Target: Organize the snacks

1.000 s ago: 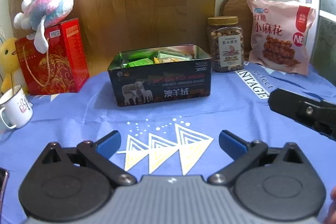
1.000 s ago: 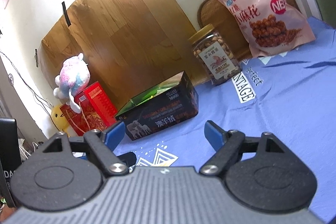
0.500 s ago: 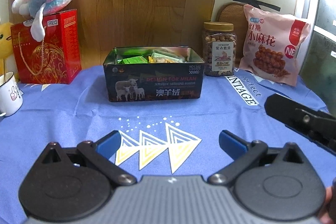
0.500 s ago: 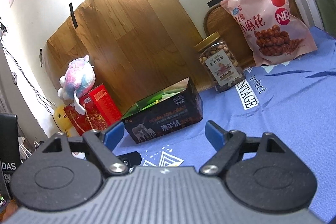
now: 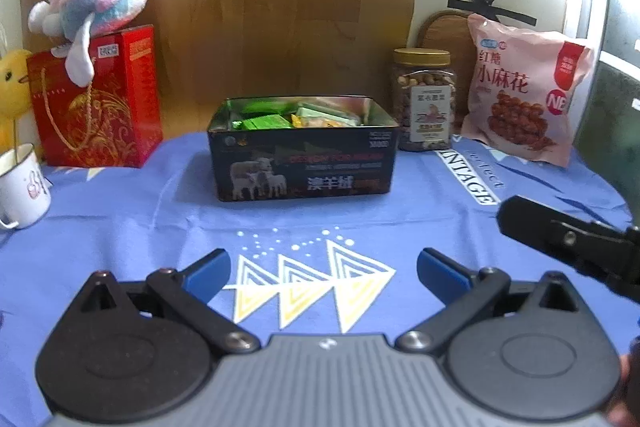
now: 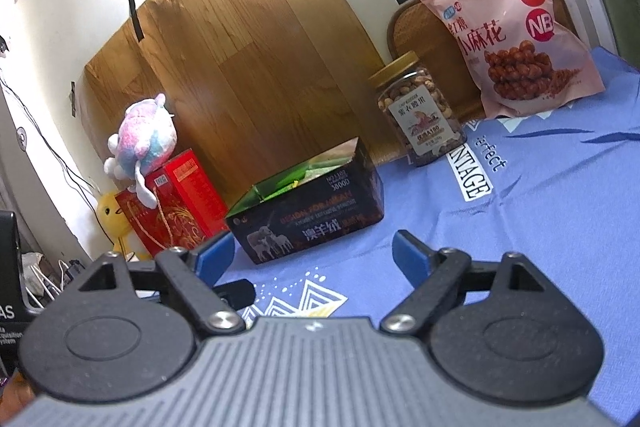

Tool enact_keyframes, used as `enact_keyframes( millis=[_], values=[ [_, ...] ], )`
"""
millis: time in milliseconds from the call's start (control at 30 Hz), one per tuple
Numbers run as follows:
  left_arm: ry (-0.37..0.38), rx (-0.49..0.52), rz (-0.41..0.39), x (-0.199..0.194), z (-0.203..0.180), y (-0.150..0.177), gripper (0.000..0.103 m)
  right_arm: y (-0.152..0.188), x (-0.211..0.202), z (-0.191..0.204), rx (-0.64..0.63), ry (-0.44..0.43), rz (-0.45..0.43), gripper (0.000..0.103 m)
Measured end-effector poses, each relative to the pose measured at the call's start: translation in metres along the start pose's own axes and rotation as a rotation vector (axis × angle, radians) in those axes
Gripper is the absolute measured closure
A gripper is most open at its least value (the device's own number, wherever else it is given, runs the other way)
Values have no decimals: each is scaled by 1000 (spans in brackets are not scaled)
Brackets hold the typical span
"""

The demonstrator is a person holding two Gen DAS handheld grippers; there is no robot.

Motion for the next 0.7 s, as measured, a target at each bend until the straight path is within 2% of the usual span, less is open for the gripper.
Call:
enact_keyframes(
  millis=[400,700],
  values=[
    [21,-9,13,1,11,3,0,2,4,7,-11,4,9,14],
    [-51,-6,59,10,16,10,0,5,8,7,-9,5,23,14]
  ],
)
Point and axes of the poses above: each gripper's, at about its wrist camera, not at the fingertips, and x roughly the way its jaws point, z to its left, y to its underside, the point moved 1 cm from there along x, roughly the way its jaws point, and after that the axes turned 2 degrees about z, right-handed, at the moved point
